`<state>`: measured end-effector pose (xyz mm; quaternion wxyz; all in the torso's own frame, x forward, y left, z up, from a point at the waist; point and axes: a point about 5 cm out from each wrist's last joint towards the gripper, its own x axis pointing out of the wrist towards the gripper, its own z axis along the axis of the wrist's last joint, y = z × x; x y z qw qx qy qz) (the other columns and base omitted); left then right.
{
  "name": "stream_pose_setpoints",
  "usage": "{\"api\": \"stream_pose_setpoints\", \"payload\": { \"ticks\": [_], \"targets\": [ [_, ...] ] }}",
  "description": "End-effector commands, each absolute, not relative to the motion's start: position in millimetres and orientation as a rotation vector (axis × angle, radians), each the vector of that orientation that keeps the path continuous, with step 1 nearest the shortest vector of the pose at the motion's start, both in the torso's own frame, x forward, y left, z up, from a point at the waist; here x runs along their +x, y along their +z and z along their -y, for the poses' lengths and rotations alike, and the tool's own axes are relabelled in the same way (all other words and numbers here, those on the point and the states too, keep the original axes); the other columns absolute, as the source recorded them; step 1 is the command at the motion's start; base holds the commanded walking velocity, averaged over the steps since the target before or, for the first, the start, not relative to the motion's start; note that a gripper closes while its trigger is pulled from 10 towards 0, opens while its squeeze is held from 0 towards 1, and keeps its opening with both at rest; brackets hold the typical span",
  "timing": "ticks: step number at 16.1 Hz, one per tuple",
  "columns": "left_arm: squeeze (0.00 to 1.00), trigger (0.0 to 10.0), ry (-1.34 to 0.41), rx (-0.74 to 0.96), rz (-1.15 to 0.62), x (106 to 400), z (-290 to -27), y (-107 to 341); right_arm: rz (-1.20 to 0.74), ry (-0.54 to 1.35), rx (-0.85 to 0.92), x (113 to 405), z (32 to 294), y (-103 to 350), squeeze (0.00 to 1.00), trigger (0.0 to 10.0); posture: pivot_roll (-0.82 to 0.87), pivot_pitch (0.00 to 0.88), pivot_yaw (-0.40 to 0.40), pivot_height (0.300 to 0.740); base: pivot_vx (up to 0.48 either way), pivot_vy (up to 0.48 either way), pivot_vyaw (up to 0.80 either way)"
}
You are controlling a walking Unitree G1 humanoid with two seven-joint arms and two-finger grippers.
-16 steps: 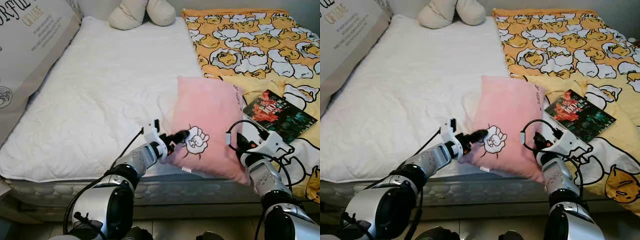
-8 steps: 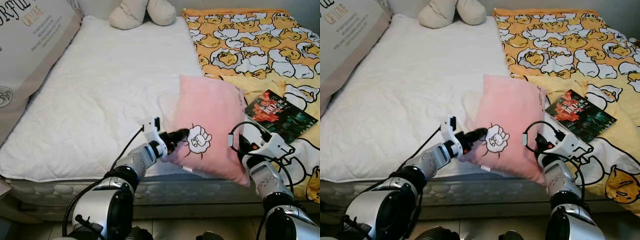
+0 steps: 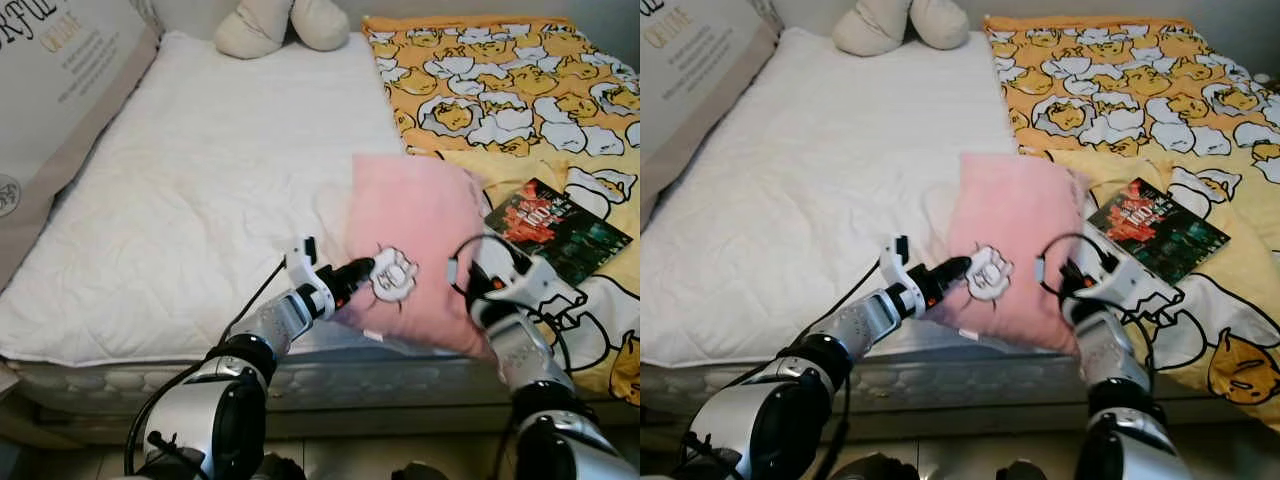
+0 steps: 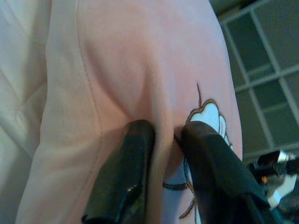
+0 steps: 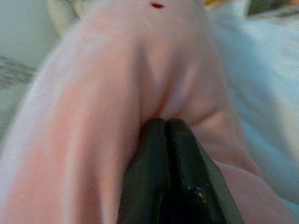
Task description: Clean up the room
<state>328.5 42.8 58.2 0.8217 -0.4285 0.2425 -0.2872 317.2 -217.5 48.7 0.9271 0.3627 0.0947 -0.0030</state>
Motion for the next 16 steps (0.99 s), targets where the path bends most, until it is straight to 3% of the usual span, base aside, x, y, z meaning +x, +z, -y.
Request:
{"api": "stream_pose_setpoints", "payload": {
  "ticks": [1, 7, 11, 16],
  "targets": [
    [0.00, 0.0, -0.696, -1.031, -0.541, 314.9, 4.7, 65.4, -0.190, 0.057, 0.764, 320.2, 206.4, 53.2, 0.00, 0.0, -0.18, 0.000, 0.084, 0.706, 0.000, 0.000, 0.00],
    [0.00, 0.0, -0.709, -1.117, -0.417, 334.9, -1.5, 94.3, -0.105, 0.075, 0.732, 329.2, 212.6, 80.7, 0.00, 0.0, -0.19, 0.000, 0.086, 0.706, 0.000, 0.000, 0.00],
    [0.00, 0.0, -0.753, -1.190, -0.223, 361.8, -20.7, 144.0, 0.064, 0.193, 0.680, 352.5, 196.7, 141.0, 0.00, 0.0, -0.17, 0.000, 0.087, 0.706, 0.000, 0.000, 0.00],
    [0.00, 0.0, -0.771, -1.138, -0.196, 359.2, -25.6, 144.9, 0.040, 0.198, 0.642, 352.2, 193.0, 139.5, 0.00, 0.0, -0.16, 0.000, 0.077, 0.706, 0.000, 0.000, 0.00]
  ]
}}
